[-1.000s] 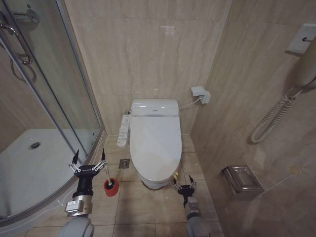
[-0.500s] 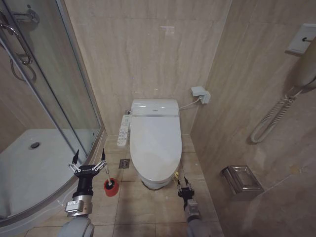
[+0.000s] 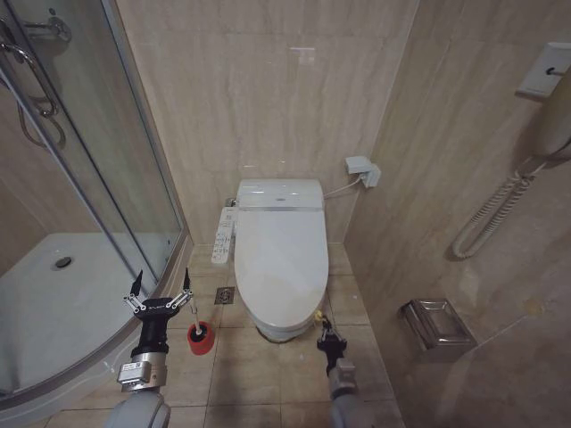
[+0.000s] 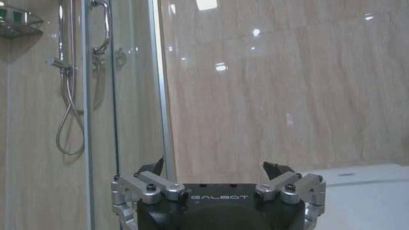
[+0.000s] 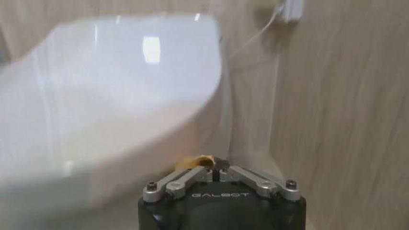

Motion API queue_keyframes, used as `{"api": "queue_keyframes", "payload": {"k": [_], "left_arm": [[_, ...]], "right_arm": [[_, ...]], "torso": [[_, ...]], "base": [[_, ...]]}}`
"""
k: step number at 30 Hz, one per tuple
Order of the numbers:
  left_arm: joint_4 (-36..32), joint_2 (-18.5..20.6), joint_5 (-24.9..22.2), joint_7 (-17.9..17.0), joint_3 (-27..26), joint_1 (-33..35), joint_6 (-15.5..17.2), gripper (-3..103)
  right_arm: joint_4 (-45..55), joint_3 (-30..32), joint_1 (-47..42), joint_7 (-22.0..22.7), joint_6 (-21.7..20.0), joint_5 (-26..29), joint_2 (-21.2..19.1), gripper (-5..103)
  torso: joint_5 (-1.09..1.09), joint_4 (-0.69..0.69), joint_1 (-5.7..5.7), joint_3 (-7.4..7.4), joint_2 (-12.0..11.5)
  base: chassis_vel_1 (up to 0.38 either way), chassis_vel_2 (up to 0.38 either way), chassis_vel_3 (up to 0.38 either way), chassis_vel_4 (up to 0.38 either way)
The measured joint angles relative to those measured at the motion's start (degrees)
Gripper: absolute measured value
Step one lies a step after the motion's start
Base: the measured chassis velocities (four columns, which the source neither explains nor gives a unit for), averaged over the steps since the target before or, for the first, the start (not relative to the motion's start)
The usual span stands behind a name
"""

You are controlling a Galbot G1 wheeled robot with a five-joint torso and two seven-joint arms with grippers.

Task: Open the toilet lid, clean the toilet bowl with a toilet brush, close the toilet lid, and flush.

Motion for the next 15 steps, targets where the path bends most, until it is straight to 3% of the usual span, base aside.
{"api": "queue_keyframes", "payload": {"k": [15], "left_arm": [[0.0,0.0,0.0,0.0,0.0,0.0,0.0,100]], "right_arm": [[19.3,2.8,-0.7,0.8,-3.8,6.2,-2.0,1]], "torso": [[0.01,0.01,0.0,0.0,0.0]], "base": [[0.0,0.0,0.0,0.0]]}}
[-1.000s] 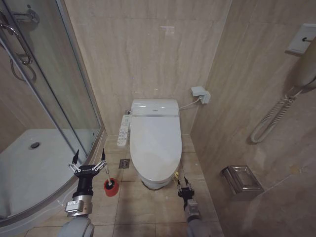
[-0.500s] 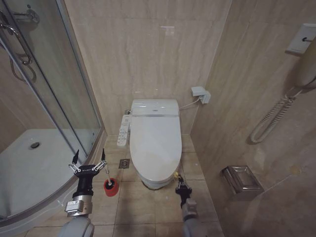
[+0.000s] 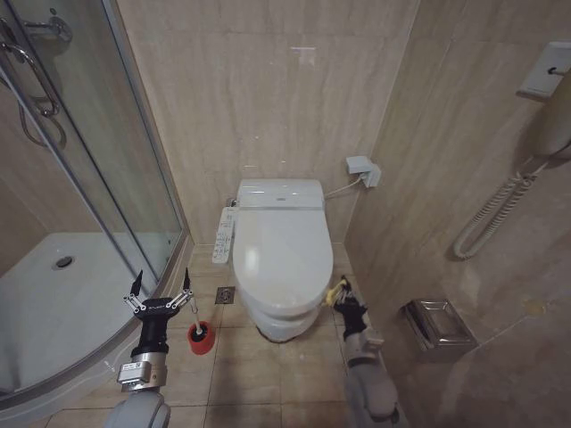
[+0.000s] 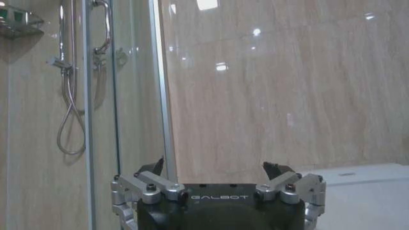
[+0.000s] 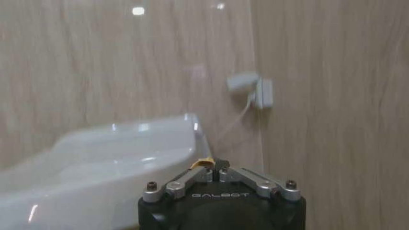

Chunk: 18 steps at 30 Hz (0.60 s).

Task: Open the toilet lid, clean the toilet bowl with a toilet brush, close the toilet lid, and flush.

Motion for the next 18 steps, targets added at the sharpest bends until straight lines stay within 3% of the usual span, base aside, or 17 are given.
{"api": "queue_keyframes", "payload": {"k": [8,18], "left_arm": [[0.0,0.0,0.0,0.0,0.0,0.0,0.0,100],[0.0,0.0,0.0,0.0,0.0,0.0,0.0,100]], "right_arm": [[6.9,2.3,4.7,0.0,-5.9,3.8,-1.7,1],[0.4,3.6,17.4,-0.5,-8.4,7.4,-7.0,1]], "torso": [[-0.01,0.0,0.0,0.0,0.0],[-0.01,0.01,0.0,0.0,0.0]], "base": [[0.0,0.0,0.0,0.0],[0.0,0.0,0.0,0.0]]}}
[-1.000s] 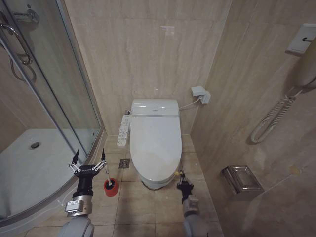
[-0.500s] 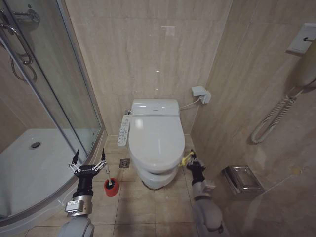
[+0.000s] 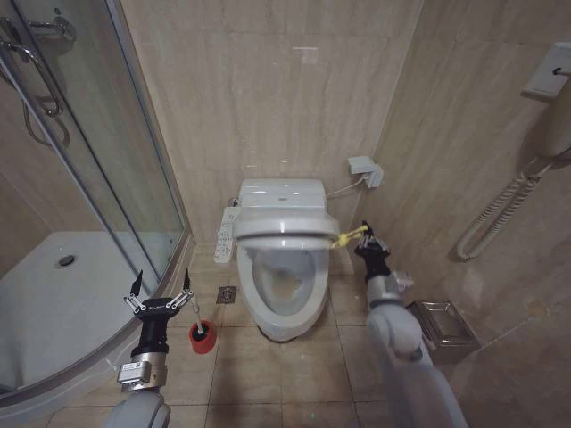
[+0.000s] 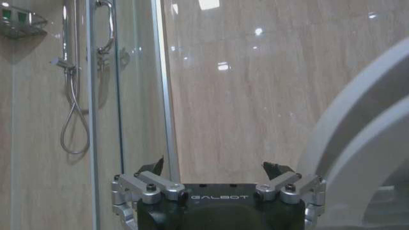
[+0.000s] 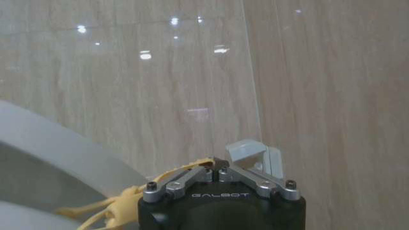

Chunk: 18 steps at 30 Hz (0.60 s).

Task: Open the toilet lid, clean the toilet bowl with a toilet brush, close the toilet lid, and flush.

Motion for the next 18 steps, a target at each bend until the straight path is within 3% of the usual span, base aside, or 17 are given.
{"api": "queue_keyframes", "payload": {"k": [10,18], "left_arm": [[0.0,0.0,0.0,0.0,0.0,0.0,0.0,100],[0.0,0.0,0.0,0.0,0.0,0.0,0.0,100]], "right_arm": [[-6.7,-1.9,11.8,0.3,-1.3,1.2,0.1,1],[-8.0,-3.2,13.4,-0.3,-0.4,2.3,0.3,1]], "torso": [[-0.01,-0.04,0.0,0.0,0.0],[-0.01,-0.04,0.0,0.0,0.0]], "base": [[0.0,0.0,0.0,0.0],[0.0,0.0,0.0,0.0]]}}
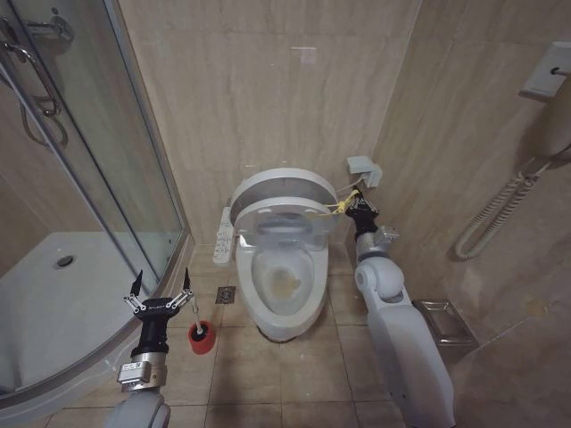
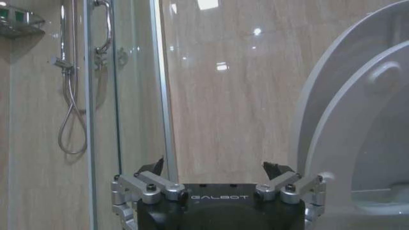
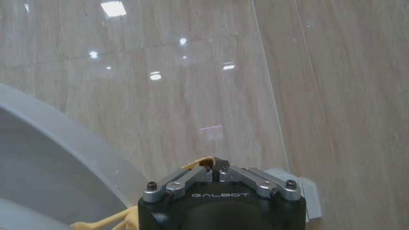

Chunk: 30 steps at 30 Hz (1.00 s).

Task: Open the toilet lid, clean the toilet bowl with a toilet brush, close the toilet lid, and flush.

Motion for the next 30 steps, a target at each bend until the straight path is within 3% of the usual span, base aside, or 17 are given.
{"api": "queue_keyframes", "payload": {"k": [12,30], "left_arm": [[0.0,0.0,0.0,0.0,0.0,0.0,0.0,100],[0.0,0.0,0.0,0.0,0.0,0.0,0.0,100]], "right_arm": [[0.6,1.4,-2.6,-0.2,2.1,0.6,-2.5,1],[0.7,2.1,-3.6,0.3,2.1,-0.3,-1.4,1]], "torso": [[0.0,0.05,0.01,0.0,0.0],[0.01,0.02,-0.03,-0.02,0.0]], "base": [[-0.049,0.057,0.057,-0.056],[-0.045,0.04,0.035,-0.043]]}}
